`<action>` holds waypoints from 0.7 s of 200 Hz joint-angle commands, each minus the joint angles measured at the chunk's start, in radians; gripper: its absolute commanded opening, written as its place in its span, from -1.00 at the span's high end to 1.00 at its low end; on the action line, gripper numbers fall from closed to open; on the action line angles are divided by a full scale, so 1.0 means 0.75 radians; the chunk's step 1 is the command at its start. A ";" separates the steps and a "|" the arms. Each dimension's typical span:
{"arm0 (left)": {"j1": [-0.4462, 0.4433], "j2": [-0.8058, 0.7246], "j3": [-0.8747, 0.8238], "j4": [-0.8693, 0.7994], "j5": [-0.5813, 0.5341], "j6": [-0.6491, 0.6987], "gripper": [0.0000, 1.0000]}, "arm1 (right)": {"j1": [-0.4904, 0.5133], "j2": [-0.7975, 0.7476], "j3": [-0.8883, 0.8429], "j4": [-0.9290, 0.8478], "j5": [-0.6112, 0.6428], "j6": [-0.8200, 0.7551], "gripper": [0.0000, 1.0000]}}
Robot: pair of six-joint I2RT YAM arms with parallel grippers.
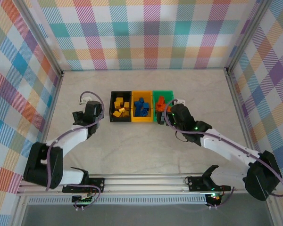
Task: Sort the legos into containers by color
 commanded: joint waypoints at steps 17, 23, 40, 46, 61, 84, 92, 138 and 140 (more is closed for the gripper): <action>0.076 0.095 -0.152 0.546 0.237 0.197 -1.00 | -0.020 -0.126 -0.094 0.043 0.166 -0.033 -1.00; 0.079 0.128 -0.146 0.564 0.255 0.200 -1.00 | -0.027 -0.152 -0.115 0.066 0.165 -0.055 -0.99; 0.079 0.215 -0.200 0.712 0.326 0.236 -1.00 | -0.060 -0.212 -0.180 0.162 0.163 -0.154 -1.00; 0.079 0.230 -0.220 0.784 0.329 0.243 -1.00 | -0.083 -0.227 -0.193 0.183 0.166 -0.179 -0.99; 0.106 0.228 -0.205 0.739 0.381 0.222 -0.99 | -0.169 -0.253 -0.218 0.238 0.171 -0.252 -1.00; 0.167 0.267 -0.350 1.037 0.555 0.215 -1.00 | -0.313 -0.272 -0.323 0.480 0.211 -0.408 -0.99; 0.167 0.283 -0.362 1.068 0.555 0.214 -1.00 | -0.375 -0.267 -0.353 0.548 0.207 -0.444 -0.99; 0.178 0.268 -0.302 0.932 0.548 0.191 -0.99 | -0.703 0.058 -0.432 0.877 0.008 -0.641 -1.00; 0.179 0.266 -0.302 0.926 0.549 0.191 -1.00 | -0.710 0.076 -0.437 0.894 0.003 -0.644 -0.99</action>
